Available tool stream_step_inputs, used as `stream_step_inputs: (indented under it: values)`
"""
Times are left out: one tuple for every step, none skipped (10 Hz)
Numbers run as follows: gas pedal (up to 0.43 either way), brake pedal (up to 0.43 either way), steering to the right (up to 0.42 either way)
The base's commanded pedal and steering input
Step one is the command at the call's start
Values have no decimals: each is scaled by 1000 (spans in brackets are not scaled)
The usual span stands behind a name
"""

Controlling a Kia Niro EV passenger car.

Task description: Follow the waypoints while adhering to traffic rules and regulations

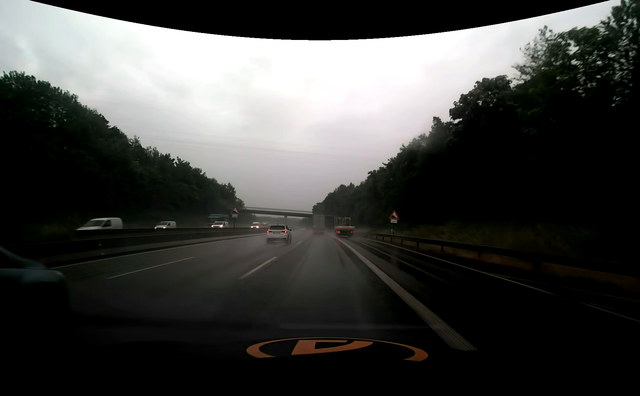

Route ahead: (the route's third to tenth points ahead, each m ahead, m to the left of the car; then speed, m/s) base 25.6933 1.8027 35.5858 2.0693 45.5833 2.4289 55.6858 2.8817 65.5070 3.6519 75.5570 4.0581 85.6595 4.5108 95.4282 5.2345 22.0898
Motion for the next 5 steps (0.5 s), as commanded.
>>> stream_step_inputs:
  values:
    - [20,0,-3]
    - [0,0,-3]
    - [0,0,-3]
    - [0,0,-4]
    - [0,0,-4]
